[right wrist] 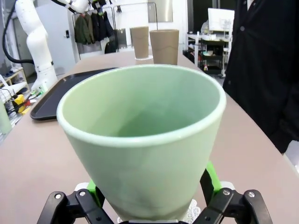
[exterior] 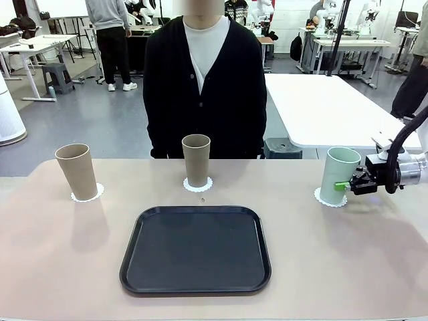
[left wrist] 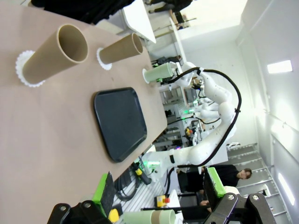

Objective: Place coasters on the table and set cups on them.
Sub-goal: Take one Reusable plastic cup from the Flat Tray and place it on a coaster set by the human.

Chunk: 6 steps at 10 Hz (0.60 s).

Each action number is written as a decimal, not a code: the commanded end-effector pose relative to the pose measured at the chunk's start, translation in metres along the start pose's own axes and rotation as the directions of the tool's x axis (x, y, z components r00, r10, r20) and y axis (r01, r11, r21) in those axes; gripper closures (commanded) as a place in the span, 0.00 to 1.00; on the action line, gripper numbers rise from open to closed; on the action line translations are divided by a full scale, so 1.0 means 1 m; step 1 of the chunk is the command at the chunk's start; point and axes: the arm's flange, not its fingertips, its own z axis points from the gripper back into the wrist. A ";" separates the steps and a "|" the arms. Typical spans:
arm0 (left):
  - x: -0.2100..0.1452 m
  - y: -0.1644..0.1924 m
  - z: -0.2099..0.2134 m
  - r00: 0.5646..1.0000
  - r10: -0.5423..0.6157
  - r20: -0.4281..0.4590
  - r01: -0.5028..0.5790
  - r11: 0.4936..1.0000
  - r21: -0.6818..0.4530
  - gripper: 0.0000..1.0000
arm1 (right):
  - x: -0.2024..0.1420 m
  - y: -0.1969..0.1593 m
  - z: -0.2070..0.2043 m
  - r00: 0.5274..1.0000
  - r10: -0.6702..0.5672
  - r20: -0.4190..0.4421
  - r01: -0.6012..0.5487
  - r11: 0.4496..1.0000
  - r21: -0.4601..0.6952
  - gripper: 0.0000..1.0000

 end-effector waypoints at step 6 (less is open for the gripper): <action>-0.001 -0.002 0.002 1.000 -0.003 0.003 0.003 1.000 -0.013 0.00 | 0.011 0.002 0.033 0.960 -0.154 -0.233 0.144 0.988 -0.060 0.00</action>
